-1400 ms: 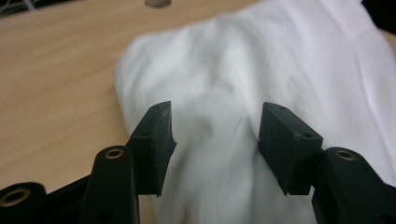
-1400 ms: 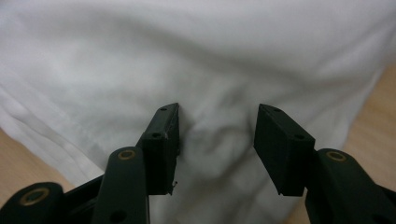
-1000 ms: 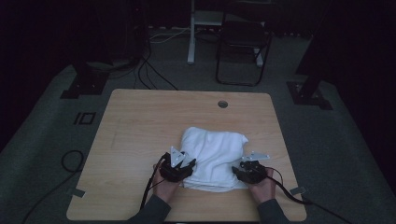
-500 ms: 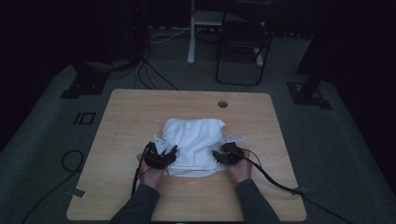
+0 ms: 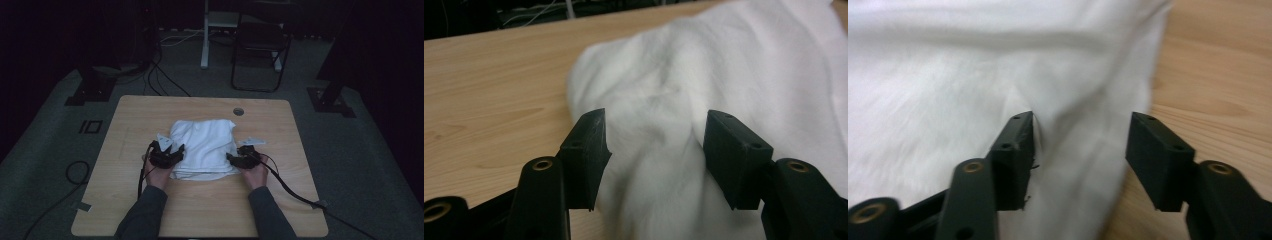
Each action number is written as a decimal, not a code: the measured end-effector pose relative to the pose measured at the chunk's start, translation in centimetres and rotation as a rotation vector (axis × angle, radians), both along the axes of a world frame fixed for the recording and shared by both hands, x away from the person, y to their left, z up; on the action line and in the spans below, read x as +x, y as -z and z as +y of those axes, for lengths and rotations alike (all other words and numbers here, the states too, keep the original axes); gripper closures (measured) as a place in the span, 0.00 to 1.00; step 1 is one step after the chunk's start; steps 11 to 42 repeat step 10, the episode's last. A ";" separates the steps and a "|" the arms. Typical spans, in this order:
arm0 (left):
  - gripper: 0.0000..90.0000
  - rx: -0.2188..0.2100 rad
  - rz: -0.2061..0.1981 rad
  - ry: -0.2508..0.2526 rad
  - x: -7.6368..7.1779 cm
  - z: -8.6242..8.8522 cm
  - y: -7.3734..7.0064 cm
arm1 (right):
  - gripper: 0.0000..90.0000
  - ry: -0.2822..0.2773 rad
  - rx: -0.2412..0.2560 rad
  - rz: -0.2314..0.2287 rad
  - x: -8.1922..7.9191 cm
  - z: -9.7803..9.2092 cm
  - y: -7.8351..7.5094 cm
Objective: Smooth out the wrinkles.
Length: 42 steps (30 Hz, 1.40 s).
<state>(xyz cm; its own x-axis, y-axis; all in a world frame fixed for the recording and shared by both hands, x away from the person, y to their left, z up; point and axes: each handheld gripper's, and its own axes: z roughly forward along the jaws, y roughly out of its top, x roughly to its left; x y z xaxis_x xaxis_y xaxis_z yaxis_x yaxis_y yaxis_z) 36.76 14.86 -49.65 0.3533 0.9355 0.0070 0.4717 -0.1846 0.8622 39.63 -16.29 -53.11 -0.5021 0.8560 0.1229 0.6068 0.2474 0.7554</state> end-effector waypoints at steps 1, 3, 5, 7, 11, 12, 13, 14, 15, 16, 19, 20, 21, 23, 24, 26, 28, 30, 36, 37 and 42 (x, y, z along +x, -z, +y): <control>0.48 -0.036 -0.010 -0.009 -0.5 0.8 -0.6 | 0.45 0.025 0.030 -0.026 -1.1 -1.2 -0.5; 0.48 -0.058 -0.022 -0.020 -1.1 1.4 -1.0 | 0.44 0.032 0.042 -0.030 -2.2 -2.3 -0.6; 0.48 -0.066 -0.028 -0.018 -1.7 1.7 -1.3 | 0.43 0.037 0.036 -0.038 -3.2 -3.1 -0.5; 0.47 -0.066 -0.032 -0.013 -2.1 1.8 -1.4 | 0.43 0.038 0.039 -0.038 -3.5 -3.4 -0.5; 0.46 -0.064 -0.028 -0.002 -2.5 2.0 -1.7 | 0.41 0.046 0.047 -0.035 -4.3 -4.3 -0.6; 0.46 -0.064 -0.028 -0.002 -2.5 2.0 -1.7 | 0.41 0.046 0.047 -0.035 -4.3 -4.3 -0.6; 0.46 -0.064 -0.028 -0.002 -2.5 2.0 -1.7 | 0.41 0.046 0.047 -0.035 -4.3 -4.3 -0.6; 0.46 -0.064 -0.028 -0.002 -2.5 2.0 -1.7 | 0.41 0.046 0.047 -0.035 -4.3 -4.3 -0.6; 0.46 -0.064 -0.028 -0.002 -2.5 2.0 -1.7 | 0.41 0.046 0.047 -0.035 -4.3 -4.3 -0.6; 0.46 -0.064 -0.028 -0.002 -2.5 2.0 -1.7 | 0.41 0.046 0.047 -0.035 -4.3 -4.3 -0.6; 0.46 -0.064 -0.028 -0.002 -2.5 2.0 -1.7 | 0.41 0.046 0.047 -0.035 -4.3 -4.3 -0.6; 0.46 -0.064 -0.028 -0.002 -2.5 2.0 -1.7 | 0.41 0.046 0.047 -0.035 -4.3 -4.3 -0.6; 0.46 -0.064 -0.028 -0.002 -2.5 2.0 -1.7 | 0.41 0.046 0.047 -0.035 -4.3 -4.3 -0.6; 0.46 -0.064 -0.028 -0.002 -2.5 2.0 -1.7 | 0.41 0.046 0.047 -0.035 -4.3 -4.3 -0.6; 0.46 -0.064 -0.028 -0.002 -2.5 2.0 -1.7 | 0.41 0.046 0.047 -0.035 -4.3 -4.3 -0.6; 0.46 -0.064 -0.028 -0.002 -2.5 2.0 -1.7 | 0.41 0.046 0.047 -0.035 -4.3 -4.3 -0.6; 0.46 -0.064 -0.028 -0.002 -2.5 2.0 -1.7 | 0.41 0.046 0.047 -0.035 -4.3 -4.3 -0.6; 0.46 -0.064 -0.028 -0.002 -2.5 2.0 -1.7 | 0.41 0.046 0.047 -0.035 -4.3 -4.3 -0.6; 0.46 -0.064 -0.028 -0.002 -2.5 2.0 -1.7 | 0.41 0.046 0.047 -0.035 -4.3 -4.3 -0.6; 0.46 -0.064 -0.028 -0.002 -2.5 2.0 -1.7 | 0.41 0.046 0.047 -0.035 -4.3 -4.3 -0.6; 0.46 -0.064 -0.028 -0.002 -2.5 2.0 -1.7 | 0.41 0.046 0.047 -0.035 -4.3 -4.3 -0.6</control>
